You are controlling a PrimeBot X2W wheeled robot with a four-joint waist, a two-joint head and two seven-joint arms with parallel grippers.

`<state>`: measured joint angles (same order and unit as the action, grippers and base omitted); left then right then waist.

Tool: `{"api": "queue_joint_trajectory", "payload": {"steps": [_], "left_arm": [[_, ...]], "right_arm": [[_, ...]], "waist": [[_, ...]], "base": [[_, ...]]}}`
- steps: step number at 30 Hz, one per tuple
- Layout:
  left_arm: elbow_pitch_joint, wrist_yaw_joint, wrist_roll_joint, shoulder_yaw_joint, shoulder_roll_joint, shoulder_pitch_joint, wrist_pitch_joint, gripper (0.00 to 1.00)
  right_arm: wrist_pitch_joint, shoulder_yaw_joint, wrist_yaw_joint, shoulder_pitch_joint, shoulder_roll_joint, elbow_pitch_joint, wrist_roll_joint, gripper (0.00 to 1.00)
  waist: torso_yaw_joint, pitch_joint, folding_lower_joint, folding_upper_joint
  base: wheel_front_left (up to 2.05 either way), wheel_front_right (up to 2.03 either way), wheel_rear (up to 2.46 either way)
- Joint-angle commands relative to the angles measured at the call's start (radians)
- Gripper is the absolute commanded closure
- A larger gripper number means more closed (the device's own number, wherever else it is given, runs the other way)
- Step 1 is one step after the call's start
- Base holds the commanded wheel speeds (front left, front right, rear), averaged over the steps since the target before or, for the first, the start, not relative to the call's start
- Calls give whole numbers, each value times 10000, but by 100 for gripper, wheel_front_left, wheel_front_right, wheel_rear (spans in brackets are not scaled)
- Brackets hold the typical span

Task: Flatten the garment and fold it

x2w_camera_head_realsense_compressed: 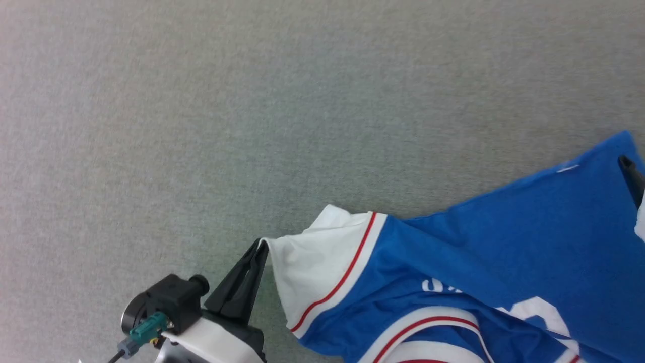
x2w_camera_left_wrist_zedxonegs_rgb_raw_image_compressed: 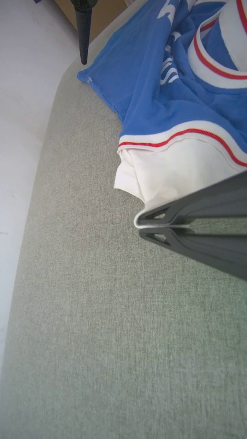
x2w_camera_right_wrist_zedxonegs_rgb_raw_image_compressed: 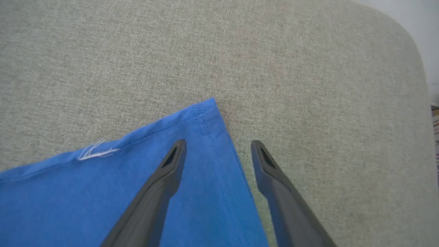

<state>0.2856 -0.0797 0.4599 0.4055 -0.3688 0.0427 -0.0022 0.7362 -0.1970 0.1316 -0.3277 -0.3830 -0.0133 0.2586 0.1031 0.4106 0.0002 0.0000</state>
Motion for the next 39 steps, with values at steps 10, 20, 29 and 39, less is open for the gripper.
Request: {"api": "queue_joint_trajectory", "payload": {"steps": [10,20,29,39], "left_arm": [[-130,76,-144,127,194,-507,-174,100],[-295,36,-94,7,84,-636,-197,100],[-416,-274,-423,-536,-106,-1142,-711,100],[-578,130,-1174,-933,-952,-3485,-483,100]], "right_arm": [[444,543,-9,-271,-599,-685,634,0],[657,157,-9,-211,-555,-375,813,100],[-1340,-128,-9,-283,553,518,942,100],[-2873,438,-9,-1353,1243,1116,993,100]], "waist": [[508,842,-2,0],[208,430,-2,0],[-330,-768,-2,0],[-744,-1867,-2,0]], "base": [[0,0,0],[0,0,0],[0,0,0],[0,0,0]]}}
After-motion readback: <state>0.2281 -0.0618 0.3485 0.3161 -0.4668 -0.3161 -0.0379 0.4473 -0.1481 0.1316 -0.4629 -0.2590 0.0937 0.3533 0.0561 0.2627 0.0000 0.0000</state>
